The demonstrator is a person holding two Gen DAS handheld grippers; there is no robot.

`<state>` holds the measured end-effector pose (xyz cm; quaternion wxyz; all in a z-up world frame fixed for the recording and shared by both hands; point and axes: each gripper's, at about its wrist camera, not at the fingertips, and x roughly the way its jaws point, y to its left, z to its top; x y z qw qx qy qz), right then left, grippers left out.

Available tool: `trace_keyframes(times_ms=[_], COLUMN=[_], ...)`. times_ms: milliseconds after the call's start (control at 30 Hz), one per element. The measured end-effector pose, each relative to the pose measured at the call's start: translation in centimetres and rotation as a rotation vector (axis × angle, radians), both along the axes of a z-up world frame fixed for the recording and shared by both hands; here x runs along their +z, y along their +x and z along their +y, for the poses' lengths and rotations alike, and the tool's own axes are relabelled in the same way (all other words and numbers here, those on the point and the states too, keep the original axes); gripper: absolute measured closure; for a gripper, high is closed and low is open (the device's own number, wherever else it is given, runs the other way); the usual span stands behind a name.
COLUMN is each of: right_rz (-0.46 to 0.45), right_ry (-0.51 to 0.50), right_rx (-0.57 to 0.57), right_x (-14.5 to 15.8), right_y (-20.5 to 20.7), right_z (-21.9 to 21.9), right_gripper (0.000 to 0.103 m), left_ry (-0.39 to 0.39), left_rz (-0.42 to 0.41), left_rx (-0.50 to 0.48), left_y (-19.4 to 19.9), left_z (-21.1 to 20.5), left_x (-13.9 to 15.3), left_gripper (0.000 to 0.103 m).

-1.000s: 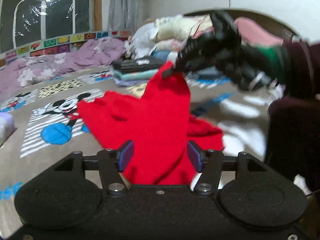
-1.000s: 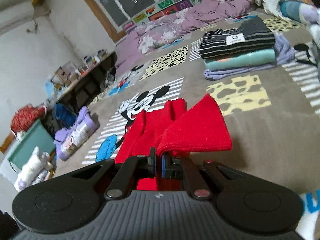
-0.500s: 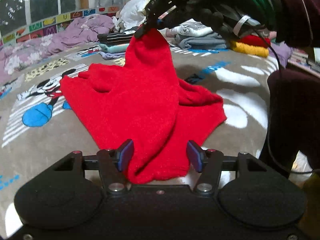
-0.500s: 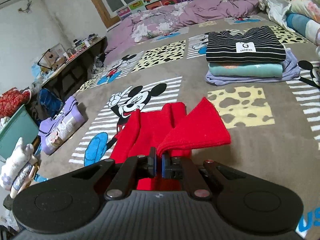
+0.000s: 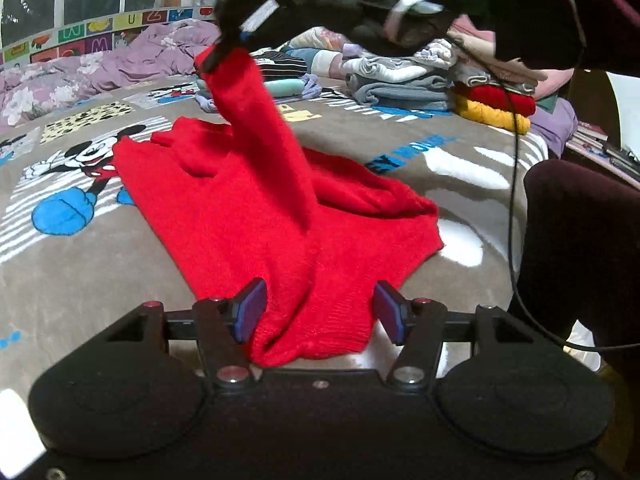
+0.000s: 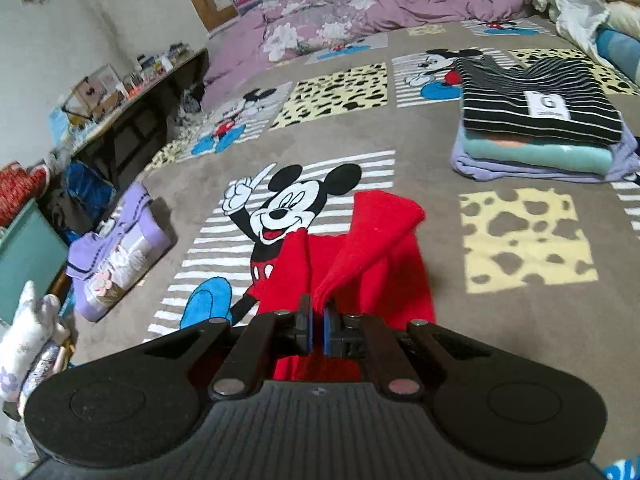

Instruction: Fold clothes

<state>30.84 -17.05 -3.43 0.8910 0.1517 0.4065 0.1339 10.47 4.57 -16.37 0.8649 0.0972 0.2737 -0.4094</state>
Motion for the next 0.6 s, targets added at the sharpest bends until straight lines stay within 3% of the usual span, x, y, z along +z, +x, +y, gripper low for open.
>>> trace_keyframes(times_ms=[600], right_rz=[0.093], right_ry=[-0.129], right_rx=[-0.007], right_x=[-4.9], right_y=[5.9], right_z=[5.4], right_gripper=[0.096], left_ry=[-0.105], left_rz=[0.084], left_rx=[-0.018], left_y=[1.1], left_z=[1.7], left_x=[-0.1], left_gripper=[0.045])
